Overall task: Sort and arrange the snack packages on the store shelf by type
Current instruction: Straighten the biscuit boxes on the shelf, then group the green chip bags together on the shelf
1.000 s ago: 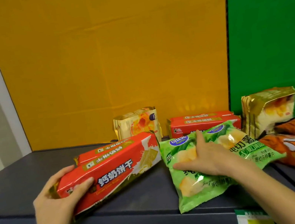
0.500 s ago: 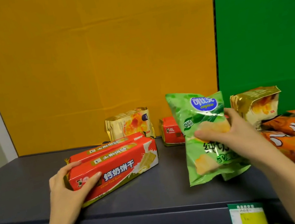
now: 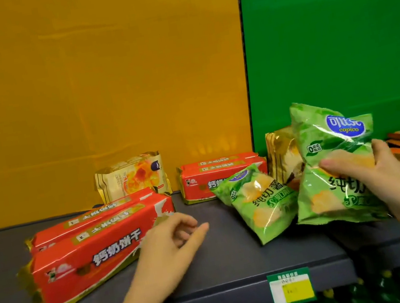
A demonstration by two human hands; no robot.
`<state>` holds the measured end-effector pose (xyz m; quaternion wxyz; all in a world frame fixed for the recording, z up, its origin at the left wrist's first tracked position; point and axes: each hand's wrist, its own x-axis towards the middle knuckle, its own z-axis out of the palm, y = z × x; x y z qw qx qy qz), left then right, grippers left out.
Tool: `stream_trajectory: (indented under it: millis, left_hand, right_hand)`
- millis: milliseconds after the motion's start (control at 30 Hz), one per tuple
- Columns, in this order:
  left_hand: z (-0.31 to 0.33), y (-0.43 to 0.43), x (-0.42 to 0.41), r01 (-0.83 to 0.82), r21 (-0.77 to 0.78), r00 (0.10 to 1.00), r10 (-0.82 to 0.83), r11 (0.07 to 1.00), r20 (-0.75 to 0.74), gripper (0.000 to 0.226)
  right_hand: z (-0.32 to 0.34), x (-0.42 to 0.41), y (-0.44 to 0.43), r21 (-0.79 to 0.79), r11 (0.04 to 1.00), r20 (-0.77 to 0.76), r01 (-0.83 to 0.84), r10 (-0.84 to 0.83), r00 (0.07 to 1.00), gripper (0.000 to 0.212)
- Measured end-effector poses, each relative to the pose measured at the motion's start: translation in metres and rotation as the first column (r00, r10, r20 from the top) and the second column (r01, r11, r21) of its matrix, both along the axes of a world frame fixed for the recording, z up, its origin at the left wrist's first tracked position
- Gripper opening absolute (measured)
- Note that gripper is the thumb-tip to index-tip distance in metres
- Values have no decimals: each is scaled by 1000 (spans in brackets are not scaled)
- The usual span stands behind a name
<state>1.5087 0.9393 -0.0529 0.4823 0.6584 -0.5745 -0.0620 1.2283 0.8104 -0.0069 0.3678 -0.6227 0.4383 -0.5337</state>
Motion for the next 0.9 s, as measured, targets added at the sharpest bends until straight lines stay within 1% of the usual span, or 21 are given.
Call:
stream_trajectory:
  millis: [33, 100, 133, 167, 233, 300, 333, 400, 433, 467, 500, 567, 600, 633, 700, 767, 833, 900]
  left_hand:
    - [-4, -16, -12, 47, 104, 999, -46, 993, -19, 40]
    - [-9, -47, -33, 65, 325, 998, -67, 944, -4, 68]
    - [-11, -61, -40, 61, 406, 998, -65, 912, -3, 82]
    - [-11, -74, -45, 60, 450, 998, -50, 891, -34, 95]
    - [-10, -95, -51, 94, 475, 987, -20, 875, -157, 121]
    - [-7, -109, -58, 147, 449, 950, 0, 881, -311, 140]
    - [-7, -114, -61, 165, 413, 921, 10, 896, -390, 145]
    - [-7, -122, -68, 147, 366, 879, 48, 919, -475, 151]
    - [-7, -124, -70, 146, 351, 863, 55, 925, -503, 150]
    - [-7, -125, -72, 161, 326, 837, 46, 932, -545, 145]
    - [-7, -124, -75, 182, 292, 801, 30, 939, -597, 132]
    - [-8, -123, -78, 224, 189, 715, -29, 956, -698, 99]
    - [-9, -123, -78, 222, 141, 680, -49, 965, -732, 89]
    - [-9, -122, -79, 214, 107, 652, -60, 971, -756, 88]
    - [-10, -122, -78, 205, 57, 594, -78, 977, -800, 93]
    - [-10, -118, -76, 223, 30, 511, -91, 974, -855, 81]
    - [-10, -112, -71, 275, 20, 428, -104, 961, -898, 70]
    - [-8, -104, -63, 294, -16, 392, -136, 956, -910, 57]
  right_hand:
    - [-2, -5, 2, 3, 1000, -12, 17, -17, 1000, 131]
    - [-8, -13, 3, -5, 999, -11, 43, -43, 999, 124]
    - [-10, -17, 5, -9, 999, -13, 53, -53, 999, 125]
    - [-13, -21, 6, -17, 998, -16, 58, -59, 998, 126]
    - [-16, -27, 8, -31, 997, -13, 73, -73, 997, 121]
    - [-20, -32, 8, -33, 996, -16, 82, -83, 996, 122]
    - [-22, -35, 8, -31, 995, -18, 92, -92, 996, 123]
    - [-25, -38, 6, -26, 995, -18, 101, -101, 995, 121]
    - [-27, -39, 5, -25, 995, -15, 98, -99, 995, 120]
    - [-28, -39, 4, -24, 995, -10, 101, -101, 995, 118]
    - [-29, -40, 4, -27, 994, -9, 106, -107, 994, 116]
    - [-32, -41, 2, -28, 993, -12, 116, -116, 993, 112]
    - [-34, -42, 1, -28, 992, -13, 120, -120, 993, 111]
    - [-35, -43, 1, -28, 992, -15, 124, -124, 992, 111]
    - [-36, -43, 2, -30, 991, -16, 129, -129, 991, 110]
    - [-37, -43, 4, -34, 991, -20, 130, -130, 991, 106]
    - [-38, -44, 6, -37, 990, -18, 135, -136, 991, 104]
    - [-37, -48, 7, -35, 988, -6, 151, -151, 988, 107]
